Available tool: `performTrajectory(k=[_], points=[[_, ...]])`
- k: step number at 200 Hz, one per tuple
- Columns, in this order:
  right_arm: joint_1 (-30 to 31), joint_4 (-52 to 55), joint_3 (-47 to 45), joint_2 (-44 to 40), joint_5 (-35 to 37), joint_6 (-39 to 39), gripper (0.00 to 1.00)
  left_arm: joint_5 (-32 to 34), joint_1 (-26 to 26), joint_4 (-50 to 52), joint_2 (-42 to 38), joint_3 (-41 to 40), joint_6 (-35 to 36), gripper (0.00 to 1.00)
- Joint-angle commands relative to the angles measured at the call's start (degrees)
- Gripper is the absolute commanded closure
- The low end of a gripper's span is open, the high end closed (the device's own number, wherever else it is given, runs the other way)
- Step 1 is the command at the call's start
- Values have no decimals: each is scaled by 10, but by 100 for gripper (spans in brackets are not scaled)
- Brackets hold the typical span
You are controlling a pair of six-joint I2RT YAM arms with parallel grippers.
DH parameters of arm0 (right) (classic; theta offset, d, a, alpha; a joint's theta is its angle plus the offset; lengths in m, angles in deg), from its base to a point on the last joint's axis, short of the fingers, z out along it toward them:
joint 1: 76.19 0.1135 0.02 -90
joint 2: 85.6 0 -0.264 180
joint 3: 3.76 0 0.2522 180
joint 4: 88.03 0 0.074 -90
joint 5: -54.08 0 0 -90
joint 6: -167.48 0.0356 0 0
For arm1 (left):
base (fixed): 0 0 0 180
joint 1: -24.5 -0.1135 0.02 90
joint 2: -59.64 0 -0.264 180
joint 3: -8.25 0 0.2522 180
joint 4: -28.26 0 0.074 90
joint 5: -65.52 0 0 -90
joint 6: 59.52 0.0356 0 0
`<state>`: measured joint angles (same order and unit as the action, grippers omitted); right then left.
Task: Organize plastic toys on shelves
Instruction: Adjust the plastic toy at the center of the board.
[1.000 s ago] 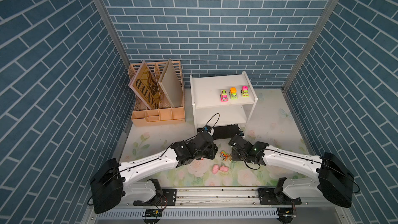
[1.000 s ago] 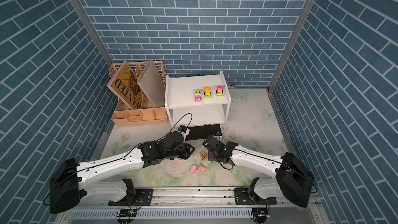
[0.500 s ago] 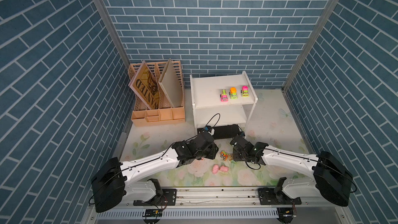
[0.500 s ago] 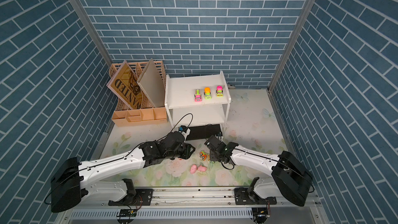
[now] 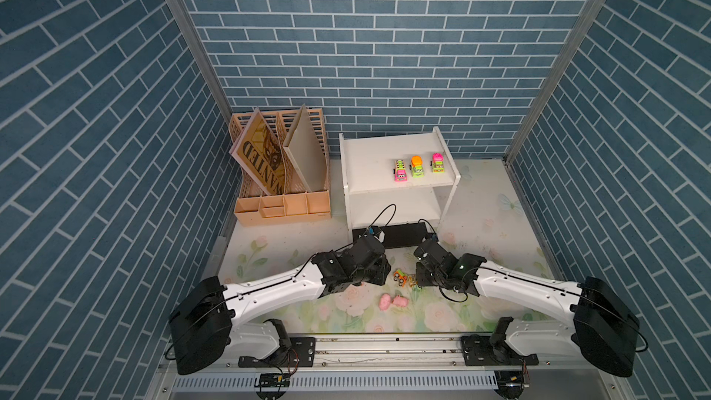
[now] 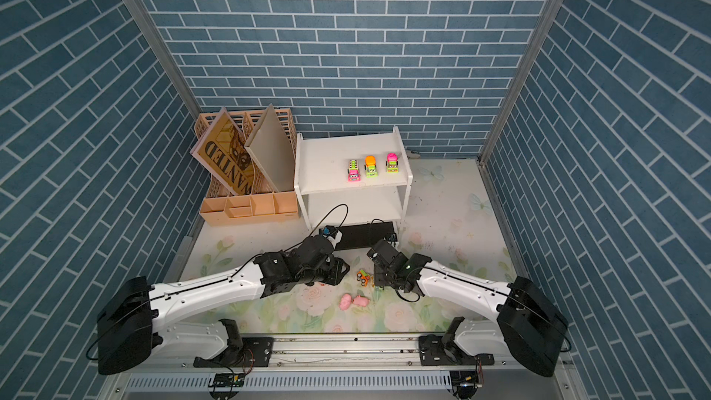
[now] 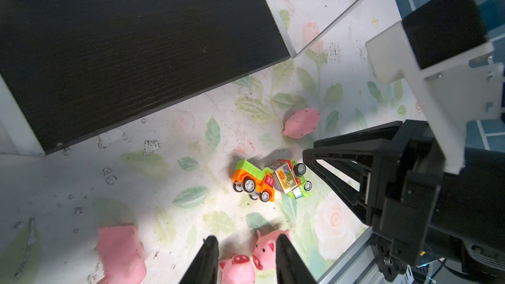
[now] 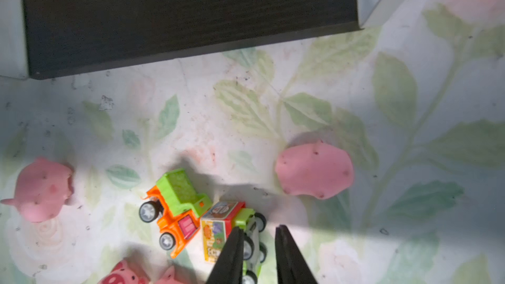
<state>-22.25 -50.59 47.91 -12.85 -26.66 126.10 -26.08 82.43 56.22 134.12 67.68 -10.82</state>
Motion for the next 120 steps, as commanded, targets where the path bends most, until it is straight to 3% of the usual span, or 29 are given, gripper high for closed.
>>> performTrajectory(k=[1,120], points=[[-1,-5,7,17,-12,-18,75,-2,1,-3,2,15,9,61],[-4,37,-86,-25,22,24,76,-1,1,4,5,12,10,62]])
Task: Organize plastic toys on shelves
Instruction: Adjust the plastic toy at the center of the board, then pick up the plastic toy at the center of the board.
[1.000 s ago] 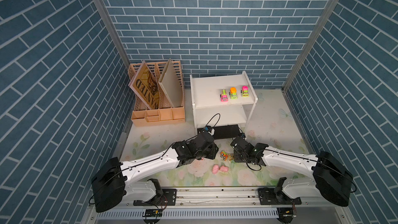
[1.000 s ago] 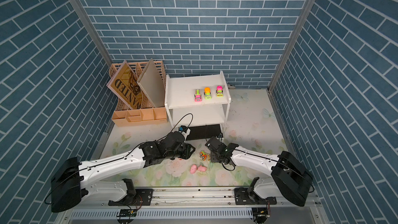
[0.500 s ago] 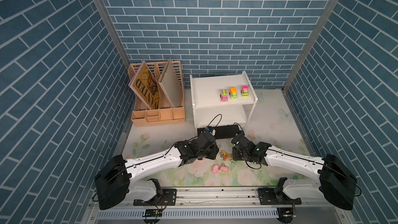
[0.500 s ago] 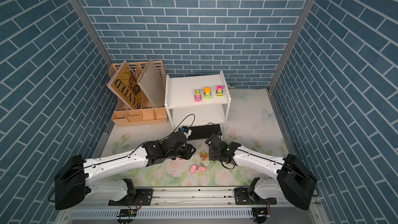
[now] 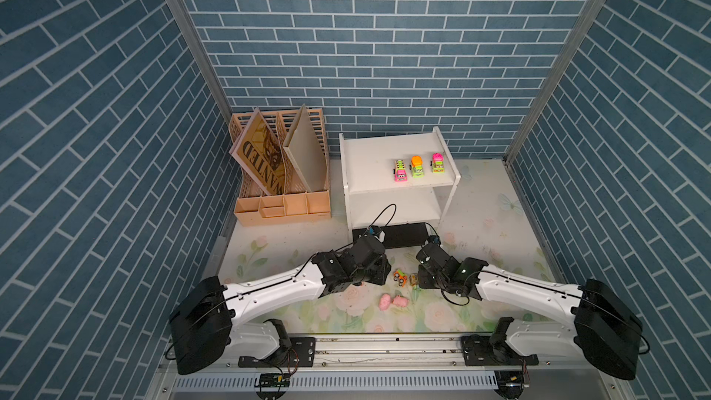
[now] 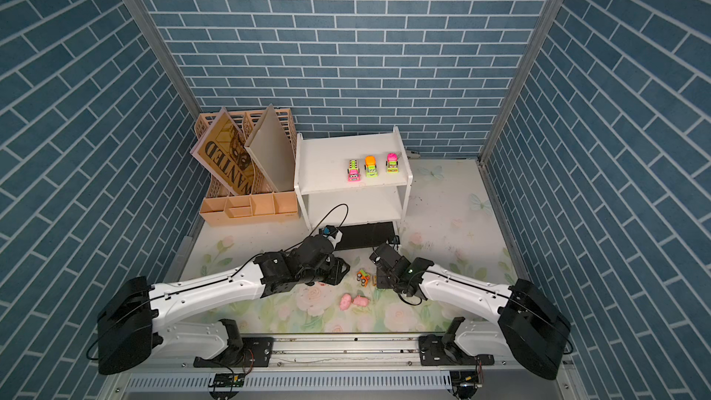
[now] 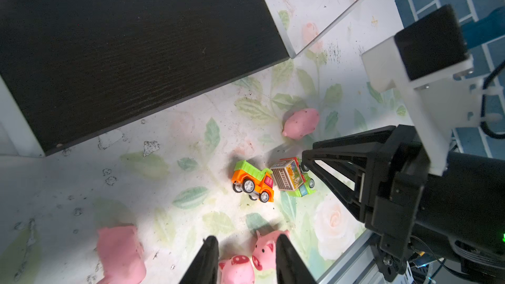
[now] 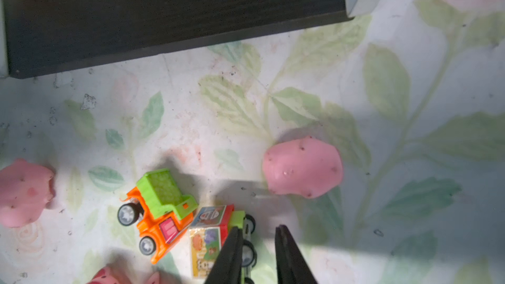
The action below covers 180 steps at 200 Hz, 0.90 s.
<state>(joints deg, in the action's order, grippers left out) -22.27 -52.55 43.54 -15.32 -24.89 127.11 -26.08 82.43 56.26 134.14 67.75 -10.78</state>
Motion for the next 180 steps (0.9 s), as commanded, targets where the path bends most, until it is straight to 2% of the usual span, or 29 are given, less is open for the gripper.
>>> performTrajectory(k=[1,28,66,100,135,155,180], points=[[-4,56,-43,-1,4,14,76,-1,1,4,5,11,10,62],[-4,66,-37,-2,13,17,76,-5,1,3,8,12,9,62],[0,138,23,-7,62,20,75,-3,1,2,8,13,8,62],[38,184,76,-18,75,35,68,0,1,0,12,17,7,60],[110,203,123,8,64,67,57,3,1,-6,12,16,5,57],[126,208,119,28,67,82,50,4,1,-7,13,14,6,56],[126,188,95,36,65,88,47,6,1,-7,12,11,7,56]])
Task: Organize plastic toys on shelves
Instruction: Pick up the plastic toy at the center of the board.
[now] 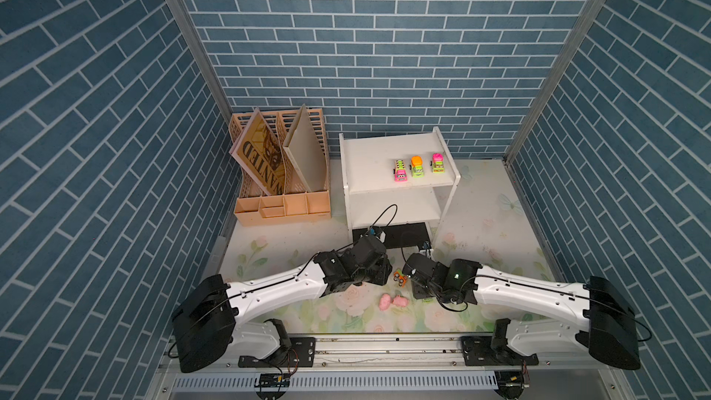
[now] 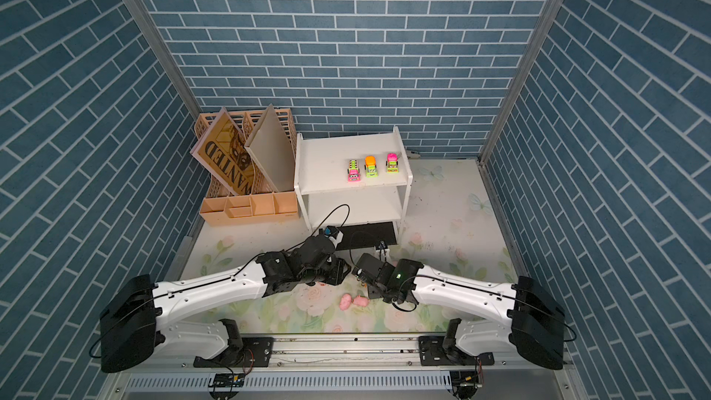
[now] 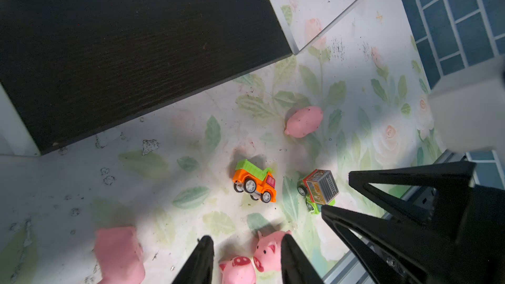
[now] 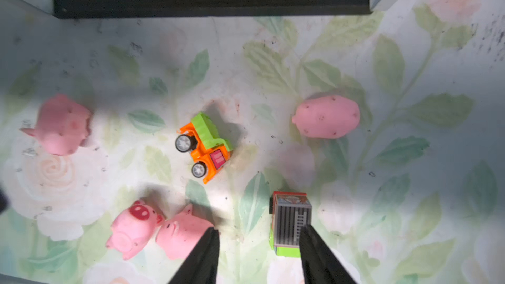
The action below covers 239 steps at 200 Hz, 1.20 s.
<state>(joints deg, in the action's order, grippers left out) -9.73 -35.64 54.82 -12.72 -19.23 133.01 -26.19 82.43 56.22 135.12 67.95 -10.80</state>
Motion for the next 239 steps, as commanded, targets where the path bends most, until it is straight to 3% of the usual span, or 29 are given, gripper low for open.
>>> performTrajectory(k=[1,50,111,174,206,239], points=[[1,18,-19,10,8,30,47,7,1,-6,2,9,7,56],[-4,-21,-57,11,-8,35,48,10,1,0,-2,5,8,56],[-23,-91,-101,-2,-36,25,57,12,1,3,-9,5,3,56],[-38,-90,-91,1,-24,10,64,16,1,10,-12,10,3,56],[-39,-61,-77,0,-11,9,74,21,1,10,-16,8,0,56],[-15,-7,-7,-6,10,10,76,86,1,18,-66,-9,-20,53]])
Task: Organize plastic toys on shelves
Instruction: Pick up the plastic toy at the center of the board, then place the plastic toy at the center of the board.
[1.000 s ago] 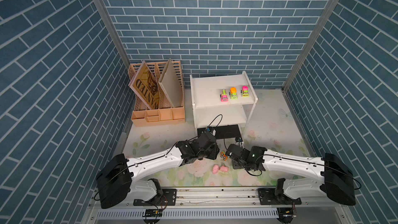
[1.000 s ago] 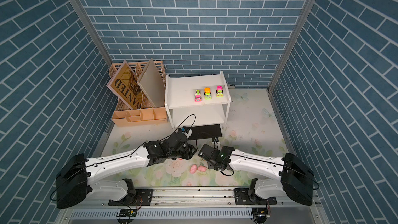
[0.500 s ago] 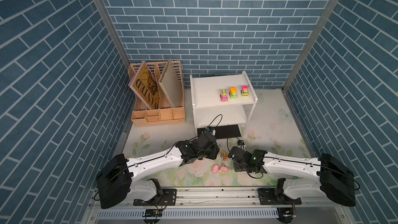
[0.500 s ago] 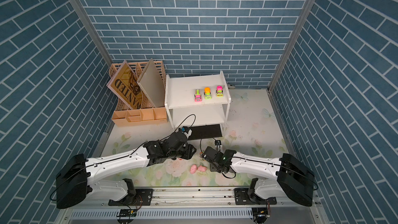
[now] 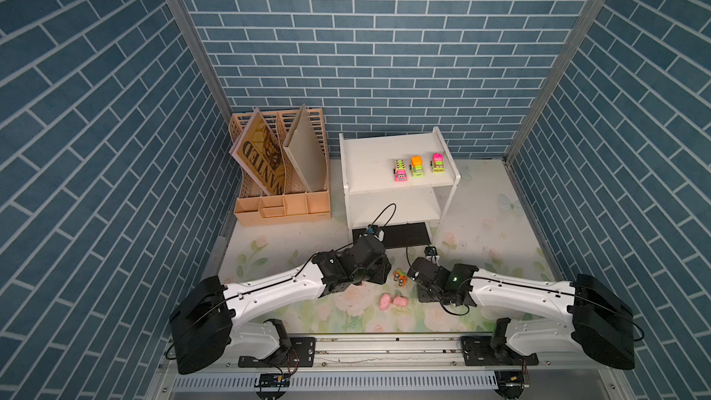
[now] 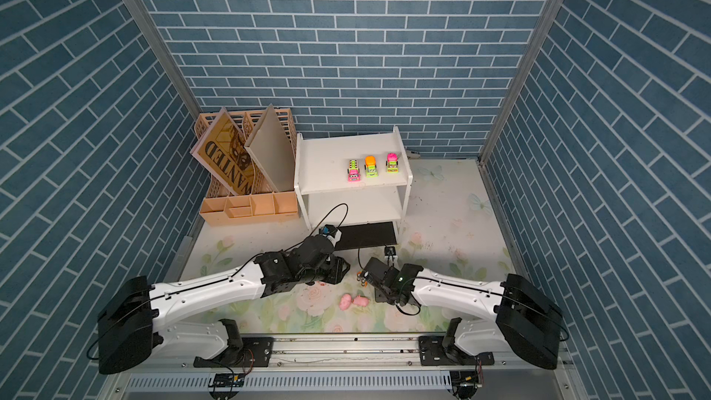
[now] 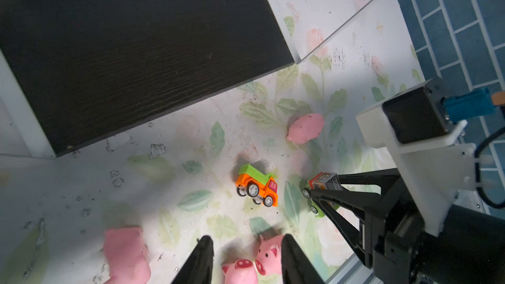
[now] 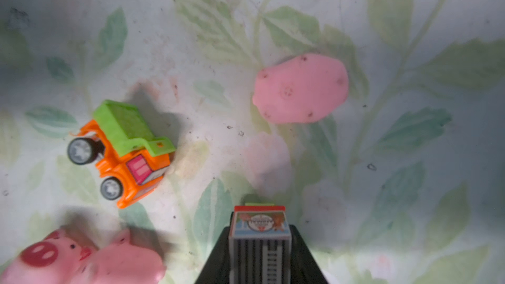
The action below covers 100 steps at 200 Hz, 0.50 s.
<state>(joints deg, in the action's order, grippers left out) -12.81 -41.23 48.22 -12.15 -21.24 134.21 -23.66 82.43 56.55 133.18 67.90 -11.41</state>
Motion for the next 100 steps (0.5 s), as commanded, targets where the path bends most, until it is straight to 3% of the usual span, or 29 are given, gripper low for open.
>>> performTrajectory(k=[1,27,61,100], points=[[17,50,63,-12,31,-2,76,63,1,17,-48,-9,-15,52],[59,59,157,45,38,-13,76,139,0,50,-115,-23,-31,42],[113,28,290,188,22,-27,76,262,-10,185,-181,-15,-88,39],[148,-9,365,310,-5,-13,76,266,-12,223,-241,-60,-130,38]])
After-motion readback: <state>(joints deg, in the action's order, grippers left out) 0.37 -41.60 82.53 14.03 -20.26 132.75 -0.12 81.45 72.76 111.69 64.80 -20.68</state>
